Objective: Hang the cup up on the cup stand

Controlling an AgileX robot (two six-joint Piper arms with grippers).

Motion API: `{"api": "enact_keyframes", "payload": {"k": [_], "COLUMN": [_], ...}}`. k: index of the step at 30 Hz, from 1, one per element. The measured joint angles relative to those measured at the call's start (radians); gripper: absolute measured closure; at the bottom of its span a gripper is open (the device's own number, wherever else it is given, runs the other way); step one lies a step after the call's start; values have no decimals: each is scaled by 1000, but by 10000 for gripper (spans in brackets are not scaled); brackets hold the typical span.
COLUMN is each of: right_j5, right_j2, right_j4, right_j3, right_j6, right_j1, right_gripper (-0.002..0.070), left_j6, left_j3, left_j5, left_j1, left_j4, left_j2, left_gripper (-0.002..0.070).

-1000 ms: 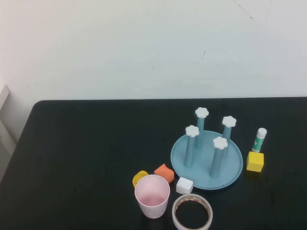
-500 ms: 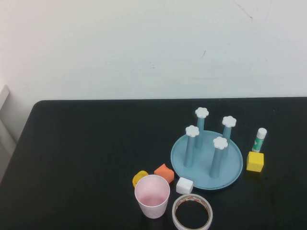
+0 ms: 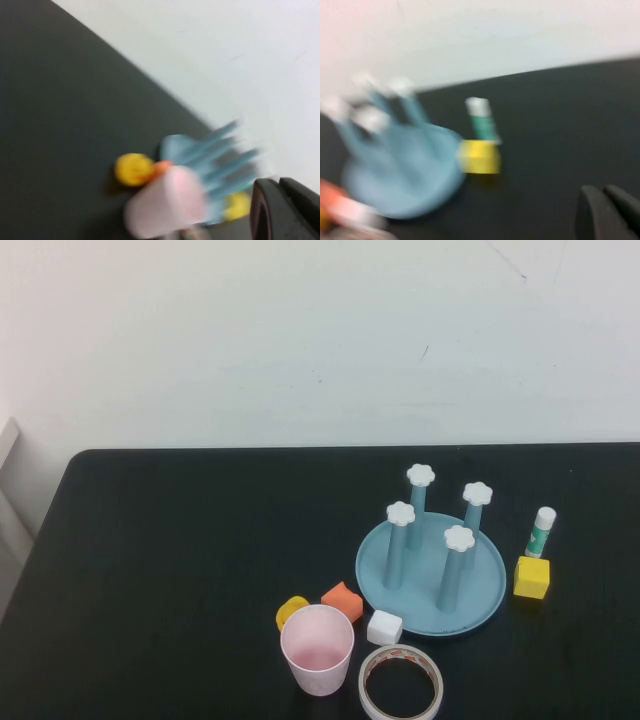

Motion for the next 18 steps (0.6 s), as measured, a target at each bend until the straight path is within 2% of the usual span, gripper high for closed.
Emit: {"api": "enact_keyframes", "payload": {"k": [3,6,10,14,18], "right_j5": [0,0,-2,-8,-7], "right_j2": [0,0,0,0,0], "right_j4": [248,405,420,395,383], "right_j3": [0,0,1,1,1], "right_j6": [102,128,135,116,23], "right_j1": [0,0,0,0,0], "right_gripper": [678,678,678,678,678], "left_j6": [-6,-7,19,205,351], "left_j3": [0,0,0,-17,-155], "left_j5": [-27,-97,-170,-154,-31], "left_j1": [0,0,0,0,0], "left_j4": [-143,-183,-203,-205,-80], "left_j2": [0,0,0,0,79], "left_gripper": [677,677,677,677,677]}}
